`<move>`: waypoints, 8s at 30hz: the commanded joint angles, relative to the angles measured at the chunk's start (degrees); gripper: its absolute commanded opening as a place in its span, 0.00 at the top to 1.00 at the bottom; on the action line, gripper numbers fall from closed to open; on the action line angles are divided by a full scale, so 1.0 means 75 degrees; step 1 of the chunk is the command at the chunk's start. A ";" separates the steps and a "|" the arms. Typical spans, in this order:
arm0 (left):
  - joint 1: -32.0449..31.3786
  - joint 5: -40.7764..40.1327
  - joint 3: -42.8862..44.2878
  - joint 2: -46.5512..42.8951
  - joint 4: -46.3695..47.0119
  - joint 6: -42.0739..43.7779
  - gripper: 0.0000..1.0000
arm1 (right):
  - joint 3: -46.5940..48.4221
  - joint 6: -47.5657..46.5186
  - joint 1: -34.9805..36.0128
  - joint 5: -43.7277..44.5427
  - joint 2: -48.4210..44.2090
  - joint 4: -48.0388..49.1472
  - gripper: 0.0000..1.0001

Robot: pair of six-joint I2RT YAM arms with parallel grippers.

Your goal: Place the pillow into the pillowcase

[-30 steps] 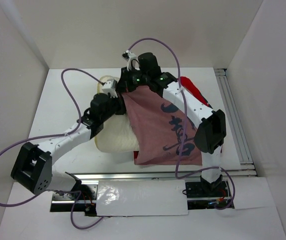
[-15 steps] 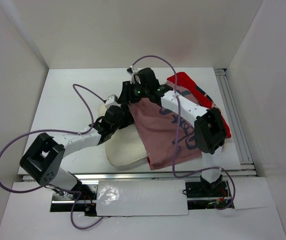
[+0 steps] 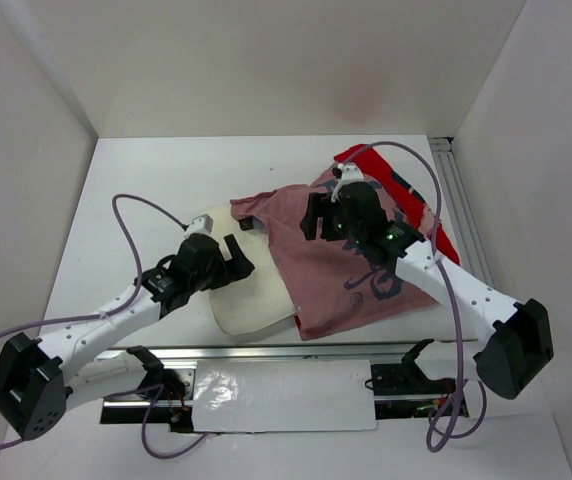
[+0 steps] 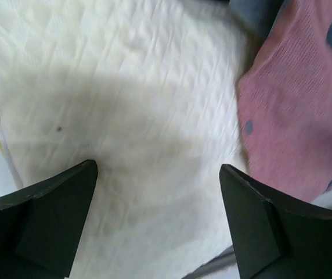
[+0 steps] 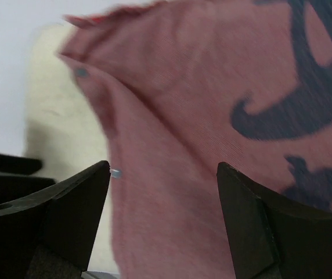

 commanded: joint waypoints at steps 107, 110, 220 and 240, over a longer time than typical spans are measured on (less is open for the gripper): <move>-0.1117 -0.1512 -0.1019 -0.1126 0.0779 -0.0256 0.00 | 0.2693 -0.1662 0.1786 0.2200 0.1567 -0.2260 0.27; -0.0754 -0.1596 -0.0387 -0.0601 0.0779 0.0013 0.00 | 0.4049 -0.1662 0.1318 0.3070 0.3020 -0.2178 0.29; -0.0284 0.4168 0.0352 0.3220 0.4703 0.1326 0.10 | 0.0014 0.0423 0.0895 0.3303 0.0457 -0.4381 0.19; -0.0284 0.4426 0.1150 0.4370 0.5173 0.1080 0.45 | -0.0667 0.0695 -0.0418 0.3376 0.1606 -0.2846 0.30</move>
